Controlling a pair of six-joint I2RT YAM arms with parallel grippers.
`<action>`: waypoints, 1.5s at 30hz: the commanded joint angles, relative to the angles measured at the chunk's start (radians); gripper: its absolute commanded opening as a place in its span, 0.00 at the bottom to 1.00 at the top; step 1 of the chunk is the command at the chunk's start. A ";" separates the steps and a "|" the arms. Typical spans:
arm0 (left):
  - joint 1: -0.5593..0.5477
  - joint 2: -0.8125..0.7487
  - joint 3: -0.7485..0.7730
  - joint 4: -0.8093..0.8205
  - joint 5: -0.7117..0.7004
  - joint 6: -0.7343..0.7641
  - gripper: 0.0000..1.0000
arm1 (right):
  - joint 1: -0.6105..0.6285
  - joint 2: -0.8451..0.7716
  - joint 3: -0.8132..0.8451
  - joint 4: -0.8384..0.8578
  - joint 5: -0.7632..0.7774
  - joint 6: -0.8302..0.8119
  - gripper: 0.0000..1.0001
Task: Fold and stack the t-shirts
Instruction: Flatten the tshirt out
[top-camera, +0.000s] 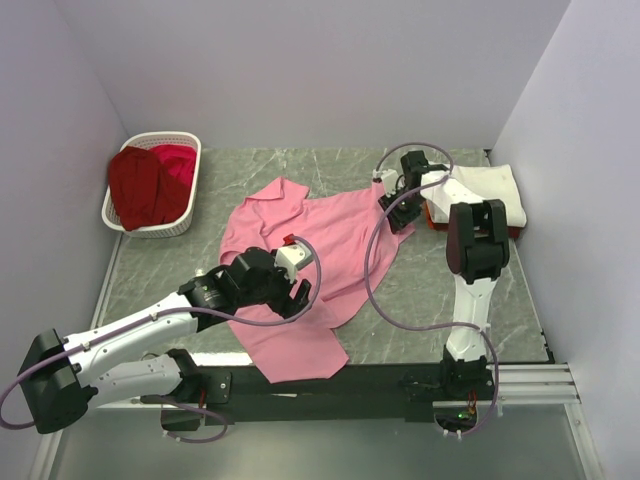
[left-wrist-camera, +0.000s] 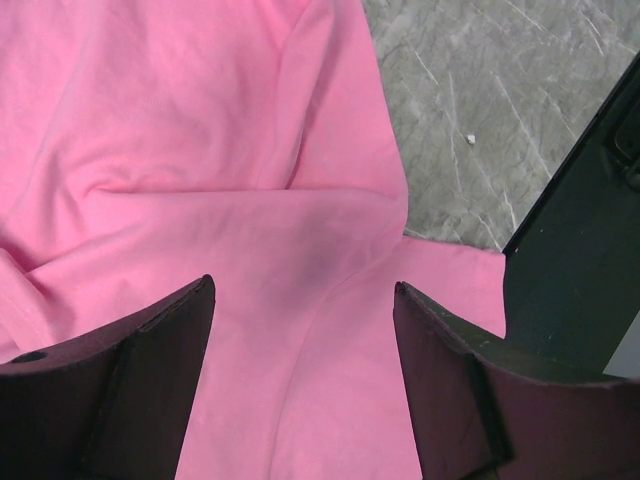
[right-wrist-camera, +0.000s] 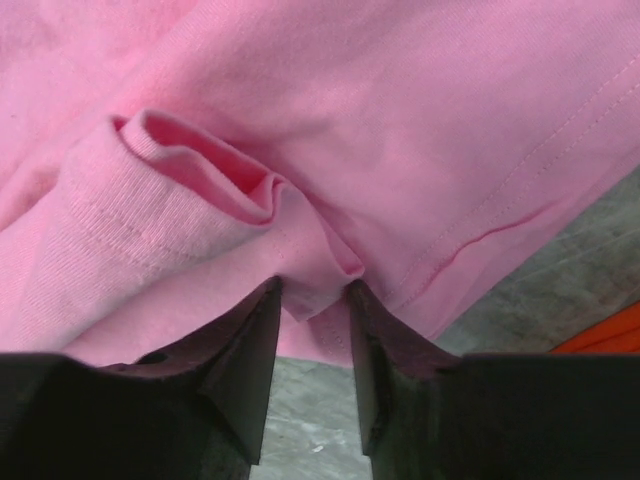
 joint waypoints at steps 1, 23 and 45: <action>-0.002 -0.007 0.015 0.024 0.015 0.008 0.77 | 0.002 0.006 0.043 0.016 -0.011 0.017 0.38; -0.004 -0.013 0.026 0.006 0.044 -0.003 0.77 | -0.004 -0.627 -0.574 -0.056 0.088 -0.139 0.00; 0.097 -0.107 0.102 -0.031 -0.297 -0.121 0.81 | -0.240 -0.997 -0.631 -0.512 0.236 -0.484 0.54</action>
